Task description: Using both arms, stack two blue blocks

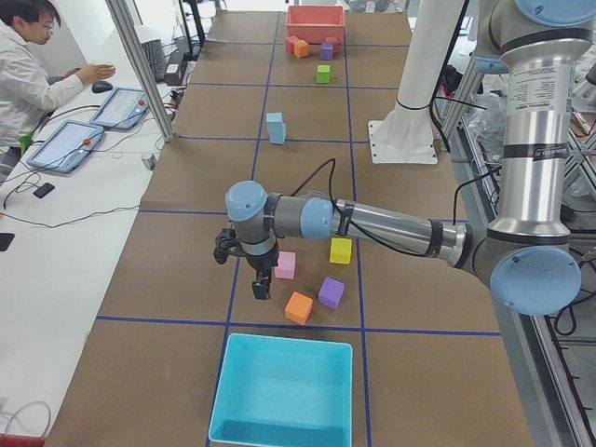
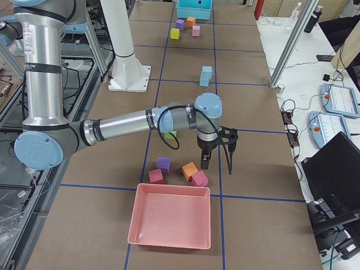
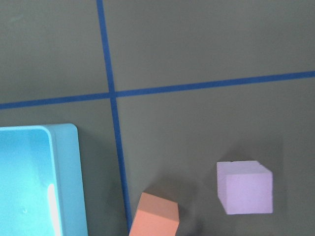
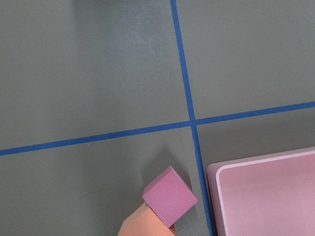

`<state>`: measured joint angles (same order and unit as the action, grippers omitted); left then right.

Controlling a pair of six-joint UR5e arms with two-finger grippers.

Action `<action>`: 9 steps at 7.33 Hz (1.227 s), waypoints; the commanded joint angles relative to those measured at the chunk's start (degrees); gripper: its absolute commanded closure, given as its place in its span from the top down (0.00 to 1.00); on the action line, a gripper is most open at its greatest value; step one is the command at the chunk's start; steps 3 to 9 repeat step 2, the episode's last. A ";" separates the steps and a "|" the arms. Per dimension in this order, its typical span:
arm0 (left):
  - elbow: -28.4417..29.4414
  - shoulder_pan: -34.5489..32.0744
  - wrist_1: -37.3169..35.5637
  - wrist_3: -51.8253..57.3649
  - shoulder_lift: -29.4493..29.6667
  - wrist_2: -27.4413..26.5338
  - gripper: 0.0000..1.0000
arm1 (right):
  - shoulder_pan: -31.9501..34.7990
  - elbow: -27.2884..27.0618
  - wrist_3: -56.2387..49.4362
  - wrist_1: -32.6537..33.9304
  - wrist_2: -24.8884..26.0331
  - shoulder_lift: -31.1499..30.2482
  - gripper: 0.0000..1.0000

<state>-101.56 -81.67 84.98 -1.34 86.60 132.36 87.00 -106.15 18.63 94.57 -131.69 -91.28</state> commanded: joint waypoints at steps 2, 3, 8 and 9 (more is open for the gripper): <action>2.50 0.02 6.43 0.29 -2.84 0.00 1.00 | -0.08 -0.46 -0.09 0.26 0.03 -0.48 1.00; 2.50 0.02 6.43 0.29 -2.84 0.00 1.00 | -0.08 -0.46 -0.09 0.26 0.03 -0.48 1.00; 2.50 0.02 6.43 0.29 -2.84 0.00 1.00 | -0.08 -0.46 -0.09 0.26 0.03 -0.48 1.00; 2.50 0.02 6.43 0.29 -2.84 0.00 1.00 | -0.08 -0.46 -0.09 0.26 0.03 -0.48 1.00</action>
